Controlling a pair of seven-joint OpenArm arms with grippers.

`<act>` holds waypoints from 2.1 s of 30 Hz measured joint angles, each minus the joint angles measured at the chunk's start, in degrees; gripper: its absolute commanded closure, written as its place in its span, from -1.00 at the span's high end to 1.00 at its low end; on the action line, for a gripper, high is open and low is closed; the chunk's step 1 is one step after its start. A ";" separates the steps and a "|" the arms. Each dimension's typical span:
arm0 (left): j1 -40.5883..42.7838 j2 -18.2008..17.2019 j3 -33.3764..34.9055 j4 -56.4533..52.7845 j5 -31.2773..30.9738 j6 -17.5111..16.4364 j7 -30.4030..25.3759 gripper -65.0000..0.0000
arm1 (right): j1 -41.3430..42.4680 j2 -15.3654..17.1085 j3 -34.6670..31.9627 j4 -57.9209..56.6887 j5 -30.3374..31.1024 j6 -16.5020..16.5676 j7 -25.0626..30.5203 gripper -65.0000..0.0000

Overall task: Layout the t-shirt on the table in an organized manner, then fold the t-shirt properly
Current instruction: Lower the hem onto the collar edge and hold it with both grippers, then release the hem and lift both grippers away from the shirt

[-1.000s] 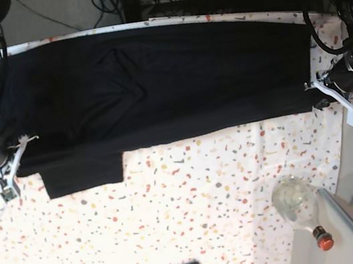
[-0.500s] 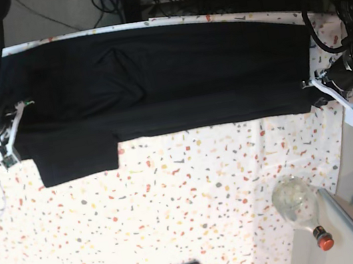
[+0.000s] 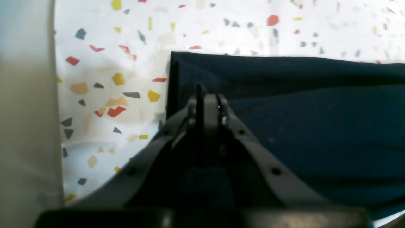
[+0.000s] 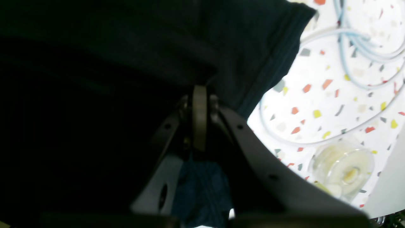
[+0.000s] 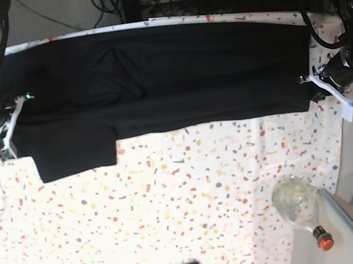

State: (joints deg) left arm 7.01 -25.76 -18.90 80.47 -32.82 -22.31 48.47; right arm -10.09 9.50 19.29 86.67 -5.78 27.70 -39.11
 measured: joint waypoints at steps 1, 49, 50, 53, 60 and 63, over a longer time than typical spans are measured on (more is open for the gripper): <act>-0.02 0.00 0.94 0.00 1.16 -0.02 0.04 -1.00 | 0.00 0.04 0.00 0.00 -0.04 0.02 -0.02 -1.00; -1.70 1.38 1.86 -3.28 4.59 -0.04 -0.17 -1.00 | -3.61 -1.44 0.15 3.93 -0.22 0.00 -6.54 -1.00; -1.40 1.33 1.86 -3.30 4.66 -0.04 -0.17 -1.00 | -3.63 -1.38 0.15 3.91 -0.20 0.00 -6.54 -1.00; -1.36 1.33 1.86 -3.28 4.70 -0.04 -0.20 -1.00 | -3.58 -1.25 0.15 3.89 -0.20 0.00 -6.45 -1.00; -1.09 1.27 1.86 -3.23 4.72 -0.04 -0.20 -1.00 | -3.58 -1.27 0.15 3.89 -0.22 0.00 -6.40 -1.00; -1.07 1.29 1.86 -3.23 4.72 -0.04 -0.17 -1.00 | -3.58 -1.27 0.15 3.89 -0.20 0.00 -6.43 -1.00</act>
State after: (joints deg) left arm 5.93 -24.47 -17.04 77.23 -28.10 -22.35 48.29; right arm -13.67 8.23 19.44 90.56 -5.98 27.70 -45.54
